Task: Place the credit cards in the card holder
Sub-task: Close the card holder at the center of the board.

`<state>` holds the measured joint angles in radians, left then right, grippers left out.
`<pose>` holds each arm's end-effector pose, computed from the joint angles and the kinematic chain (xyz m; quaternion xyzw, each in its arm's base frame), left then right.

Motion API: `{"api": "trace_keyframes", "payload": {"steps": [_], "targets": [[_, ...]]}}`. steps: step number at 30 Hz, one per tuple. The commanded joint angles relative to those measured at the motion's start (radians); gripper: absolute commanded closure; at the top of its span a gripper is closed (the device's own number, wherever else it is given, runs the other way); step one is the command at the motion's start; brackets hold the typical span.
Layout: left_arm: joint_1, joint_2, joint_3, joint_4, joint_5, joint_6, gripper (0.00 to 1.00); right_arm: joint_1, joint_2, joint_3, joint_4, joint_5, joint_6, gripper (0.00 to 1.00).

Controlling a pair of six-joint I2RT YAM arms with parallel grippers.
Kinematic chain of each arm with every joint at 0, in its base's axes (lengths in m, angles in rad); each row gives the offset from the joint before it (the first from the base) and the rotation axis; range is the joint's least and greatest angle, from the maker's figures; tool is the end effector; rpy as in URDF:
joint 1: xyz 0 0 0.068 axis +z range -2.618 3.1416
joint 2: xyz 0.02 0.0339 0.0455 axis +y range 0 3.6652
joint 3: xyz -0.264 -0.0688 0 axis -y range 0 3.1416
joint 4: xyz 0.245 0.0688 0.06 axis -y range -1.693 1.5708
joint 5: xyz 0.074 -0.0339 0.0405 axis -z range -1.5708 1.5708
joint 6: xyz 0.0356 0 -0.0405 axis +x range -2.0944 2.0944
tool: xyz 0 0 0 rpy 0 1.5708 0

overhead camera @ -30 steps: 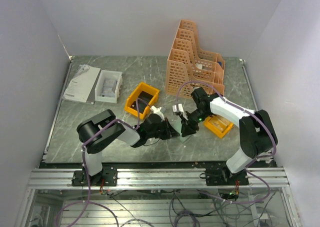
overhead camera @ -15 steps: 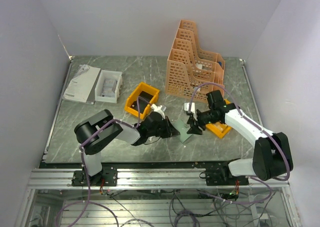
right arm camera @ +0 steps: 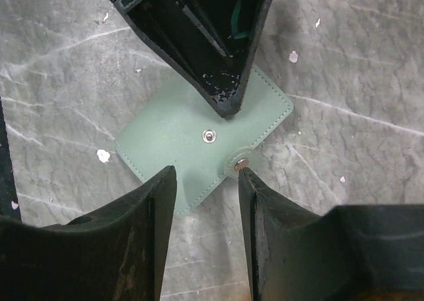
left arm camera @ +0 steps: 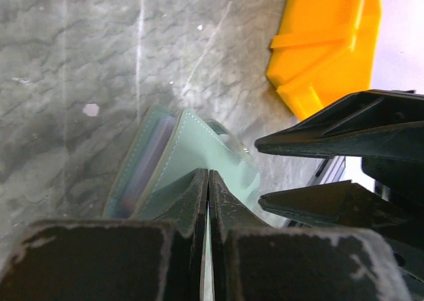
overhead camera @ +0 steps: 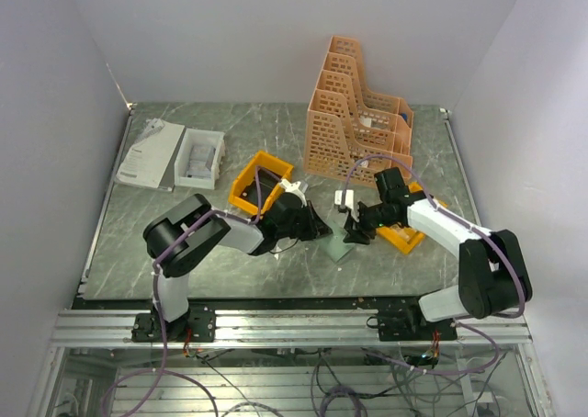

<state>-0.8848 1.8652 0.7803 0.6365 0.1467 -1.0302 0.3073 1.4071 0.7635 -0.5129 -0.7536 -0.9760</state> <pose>0.2256 -0.2838 0.1302 -0.0224 0.8449 -0.4698 0.2548 0.2302 0.0986 0.1834 -0.6053 0.6837 0.2774 0.2988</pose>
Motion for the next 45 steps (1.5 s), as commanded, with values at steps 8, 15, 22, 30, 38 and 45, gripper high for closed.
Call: {"api": "trace_keyframes", "payload": {"steps": [8, 15, 22, 30, 38, 45], "targets": [[0.010, 0.098, 0.009, -0.019, 0.020, 0.028, 0.93, 0.006, 0.064, 0.070, 0.028, 0.047, 0.121, 0.61], [0.010, 0.110, -0.021, 0.019, 0.023, 0.015, 0.93, 0.019, 0.071, 0.068, 0.033, 0.061, 0.127, 0.66], [0.009, 0.105, -0.036, 0.029, 0.019, 0.012, 0.93, 0.035, 0.076, 0.070, 0.043, 0.100, 0.143, 0.68], [0.010, 0.103, -0.037, 0.034, 0.019, 0.011, 0.93, 0.060, 0.089, 0.077, 0.037, 0.127, 0.154, 0.81], [0.009, 0.093, -0.038, 0.027, 0.017, 0.012, 0.93, 0.061, 0.095, 0.091, 0.026, 0.139, 0.168, 1.00], [0.009, 0.086, -0.042, 0.027, 0.013, 0.013, 0.93, 0.059, 0.089, 0.095, 0.043, 0.176, 0.200, 0.96]]}}
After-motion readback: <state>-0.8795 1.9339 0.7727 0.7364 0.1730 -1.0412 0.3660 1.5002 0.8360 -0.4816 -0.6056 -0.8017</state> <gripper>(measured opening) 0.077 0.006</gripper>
